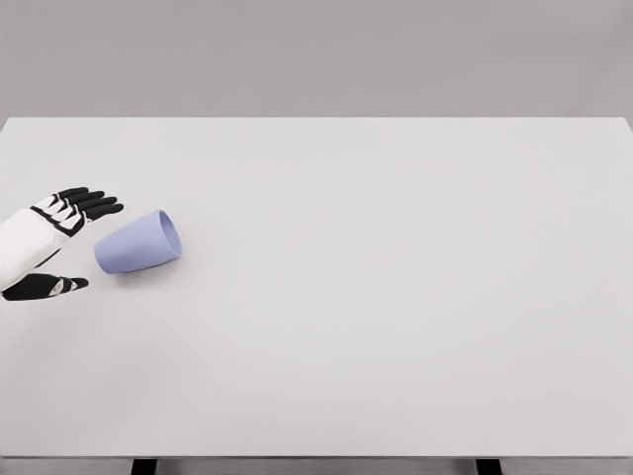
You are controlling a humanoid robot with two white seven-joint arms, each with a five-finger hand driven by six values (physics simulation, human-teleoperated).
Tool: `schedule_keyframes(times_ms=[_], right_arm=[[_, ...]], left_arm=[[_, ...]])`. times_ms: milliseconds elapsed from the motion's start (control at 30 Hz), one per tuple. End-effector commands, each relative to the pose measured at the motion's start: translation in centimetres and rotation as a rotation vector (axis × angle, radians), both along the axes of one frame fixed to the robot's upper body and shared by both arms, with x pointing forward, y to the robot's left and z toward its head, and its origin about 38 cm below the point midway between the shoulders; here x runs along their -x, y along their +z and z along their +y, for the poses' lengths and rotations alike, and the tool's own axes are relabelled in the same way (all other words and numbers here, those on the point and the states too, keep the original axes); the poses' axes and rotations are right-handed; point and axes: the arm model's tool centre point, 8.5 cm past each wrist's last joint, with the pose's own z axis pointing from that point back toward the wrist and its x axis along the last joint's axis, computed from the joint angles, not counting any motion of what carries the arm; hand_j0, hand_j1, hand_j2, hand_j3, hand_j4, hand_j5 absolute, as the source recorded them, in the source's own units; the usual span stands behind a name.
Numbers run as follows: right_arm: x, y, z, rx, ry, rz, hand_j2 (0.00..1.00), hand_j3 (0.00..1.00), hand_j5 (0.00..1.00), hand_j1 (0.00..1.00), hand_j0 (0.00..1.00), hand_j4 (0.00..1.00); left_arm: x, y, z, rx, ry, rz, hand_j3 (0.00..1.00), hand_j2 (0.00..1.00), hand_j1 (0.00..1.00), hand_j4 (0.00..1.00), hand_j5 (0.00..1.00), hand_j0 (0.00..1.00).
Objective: Flip the cup with left arm and place it on the table
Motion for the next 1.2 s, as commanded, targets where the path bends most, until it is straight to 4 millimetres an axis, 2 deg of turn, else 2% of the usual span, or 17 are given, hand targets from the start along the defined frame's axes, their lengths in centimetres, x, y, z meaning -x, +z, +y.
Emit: schedule_keyframes(times_ms=[0,100,433,500,567,633,700,733,767,833,967,1067,1133,1167], right_arm=[[-0.2,0.0,0.0,-0.002,0.007,-0.01,1.0,1.0,1.0,1.0,1.0,1.0],[0.4,0.0,0.0,-0.003,0.006,0.011,1.0,1.0,1.0,1.0,1.0,1.0],[0.4,0.0,0.0,-0.004,0.003,0.009,1.0,1.0,1.0,1.0,1.0,1.0],[0.4,0.0,0.0,-0.002,0.003,0.009,1.0,1.0,1.0,1.0,1.0,1.0],[0.4,0.0,0.0,-0.004,0.003,0.009,1.0,1.0,1.0,1.0,1.0,1.0],[0.4,0.0,0.0,-0.004,0.003,0.009,1.0,1.0,1.0,1.0,1.0,1.0],[0.4,0.0,0.0,-0.002,0.003,0.009,1.0,1.0,1.0,1.0,1.0,1.0],[0.4,0.0,0.0,-0.002,0.003,0.009,1.0,1.0,1.0,1.0,1.0,1.0],[0.4,0.0,0.0,-0.004,0.003,0.009,1.0,1.0,1.0,1.0,1.0,1.0],[0.4,0.0,0.0,-0.004,0.003,0.009,1.0,1.0,1.0,1.0,1.0,1.0],[0.4,0.0,0.0,-0.004,0.003,0.009,1.0,1.0,1.0,1.0,1.0,1.0],[0.4,0.0,0.0,-0.002,0.003,0.009,1.0,1.0,1.0,1.0,1.0,1.0],[0.4,0.0,0.0,-0.004,0.003,0.009,1.0,1.0,1.0,1.0,1.0,1.0],[0.4,0.0,0.0,-0.002,0.003,0.009,1.0,1.0,1.0,1.0,1.0,1.0]], left_arm=[[0.0,0.1,0.0,0.005,0.0,-0.002,1.0,1.0,1.0,1.0,1.0,1.0],[0.0,0.1,0.1,0.006,0.003,-0.002,1.0,1.0,1.0,1.0,1.0,1.0],[-0.4,1.0,0.1,0.005,0.003,-0.028,1.0,1.0,1.0,1.0,1.0,1.0],[-0.8,2.3,0.8,0.02,0.026,-0.071,1.0,1.0,1.0,1.0,1.0,1.0],[-0.9,2.6,0.2,0.069,0.021,-0.078,1.0,1.0,1.0,1.0,1.0,1.0],[-0.8,3.4,0.3,0.072,-0.025,0.015,0.97,0.97,0.97,0.97,0.97,0.97],[0.1,3.3,-1.1,0.055,-0.198,0.294,0.97,0.97,0.97,0.97,0.97,0.97],[-0.5,5.6,-1.9,0.142,-0.245,0.248,0.97,0.97,0.97,0.97,0.97,0.97],[-0.9,6.7,-2.1,0.198,-0.265,0.218,0.98,0.98,0.98,0.98,0.98,0.98],[-1.2,7.7,-2.1,0.253,-0.27,0.209,0.97,0.97,0.97,0.97,0.97,0.97],[-4.5,7.5,-0.4,0.336,0.053,0.426,1.0,1.0,1.0,1.0,1.0,1.0],[-5.9,5.9,0.5,0.39,0.299,0.638,1.0,1.0,1.0,1.0,1.0,1.0],[-7.1,4.5,-0.8,0.362,0.403,0.784,1.0,1.0,1.0,1.0,1.0,1.0],[-7.5,4.4,-1.3,0.343,0.42,0.814,1.0,1.0,1.0,1.0,1.0,1.0]])
